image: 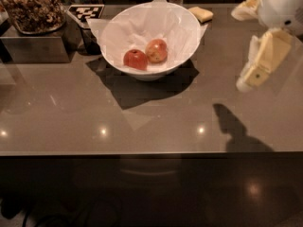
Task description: Pick apple from white bowl
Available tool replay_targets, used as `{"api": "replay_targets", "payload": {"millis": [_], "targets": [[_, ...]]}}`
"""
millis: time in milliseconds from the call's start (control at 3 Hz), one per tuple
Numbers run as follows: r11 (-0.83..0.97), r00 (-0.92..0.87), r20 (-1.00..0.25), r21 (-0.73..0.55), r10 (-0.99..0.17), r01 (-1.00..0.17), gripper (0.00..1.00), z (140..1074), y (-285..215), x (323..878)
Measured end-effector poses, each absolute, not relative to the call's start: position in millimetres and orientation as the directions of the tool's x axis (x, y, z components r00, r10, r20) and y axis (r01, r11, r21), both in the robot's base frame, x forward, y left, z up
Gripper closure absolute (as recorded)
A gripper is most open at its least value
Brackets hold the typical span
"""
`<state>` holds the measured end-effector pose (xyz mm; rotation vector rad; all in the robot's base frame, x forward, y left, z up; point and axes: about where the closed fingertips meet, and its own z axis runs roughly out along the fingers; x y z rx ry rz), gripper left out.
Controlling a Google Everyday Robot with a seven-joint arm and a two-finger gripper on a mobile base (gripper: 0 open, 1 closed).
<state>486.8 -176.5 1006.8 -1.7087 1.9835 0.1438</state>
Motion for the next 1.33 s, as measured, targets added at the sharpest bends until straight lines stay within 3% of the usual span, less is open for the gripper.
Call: {"api": "replay_targets", "payload": {"millis": [333,1333], "targets": [[0.129,0.016,-0.570,-0.214,-0.821,-0.968,0.00,1025,-137,515],[0.192,-0.013,-0.597,-0.237,-0.802,-0.952,0.00,1013,-128,559]]}}
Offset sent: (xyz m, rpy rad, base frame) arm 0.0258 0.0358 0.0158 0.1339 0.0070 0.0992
